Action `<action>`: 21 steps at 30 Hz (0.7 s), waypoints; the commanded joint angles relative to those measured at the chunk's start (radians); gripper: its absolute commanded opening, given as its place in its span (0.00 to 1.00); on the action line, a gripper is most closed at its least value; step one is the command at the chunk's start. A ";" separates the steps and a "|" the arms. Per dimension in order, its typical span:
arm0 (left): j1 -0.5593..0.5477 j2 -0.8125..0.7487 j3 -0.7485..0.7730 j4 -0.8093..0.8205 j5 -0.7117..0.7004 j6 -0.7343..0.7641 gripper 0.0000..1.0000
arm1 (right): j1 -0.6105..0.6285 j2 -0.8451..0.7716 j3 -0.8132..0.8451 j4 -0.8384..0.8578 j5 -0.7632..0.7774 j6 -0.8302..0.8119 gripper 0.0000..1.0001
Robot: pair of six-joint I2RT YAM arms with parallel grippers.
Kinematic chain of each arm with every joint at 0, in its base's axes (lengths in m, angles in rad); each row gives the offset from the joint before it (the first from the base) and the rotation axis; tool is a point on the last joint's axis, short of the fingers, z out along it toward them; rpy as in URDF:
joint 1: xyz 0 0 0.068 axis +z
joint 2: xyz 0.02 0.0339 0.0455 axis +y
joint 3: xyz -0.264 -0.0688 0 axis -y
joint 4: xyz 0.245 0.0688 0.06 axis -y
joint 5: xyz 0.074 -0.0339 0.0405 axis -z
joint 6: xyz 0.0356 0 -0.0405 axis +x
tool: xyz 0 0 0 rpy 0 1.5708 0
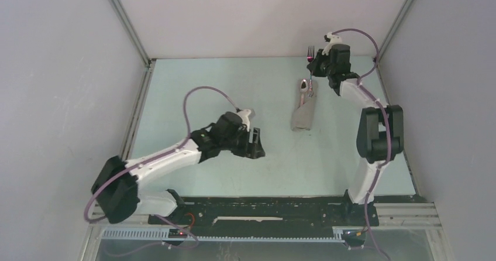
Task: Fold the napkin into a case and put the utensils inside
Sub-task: Insert the fork into the folded napkin.
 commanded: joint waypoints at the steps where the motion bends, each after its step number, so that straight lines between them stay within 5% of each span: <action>1: -0.043 0.141 -0.069 0.520 0.186 -0.207 0.70 | -0.050 0.144 0.167 -0.026 -0.087 0.089 0.00; 4: -0.057 0.310 -0.044 0.706 0.212 -0.271 0.57 | -0.083 0.242 0.290 -0.075 -0.101 0.110 0.00; 10: -0.073 0.611 0.133 0.794 0.256 -0.325 0.35 | -0.105 0.389 0.461 -0.141 -0.101 0.105 0.00; 21: -0.073 0.863 0.368 0.763 0.221 -0.370 0.34 | -0.106 0.424 0.436 -0.137 -0.055 0.106 0.00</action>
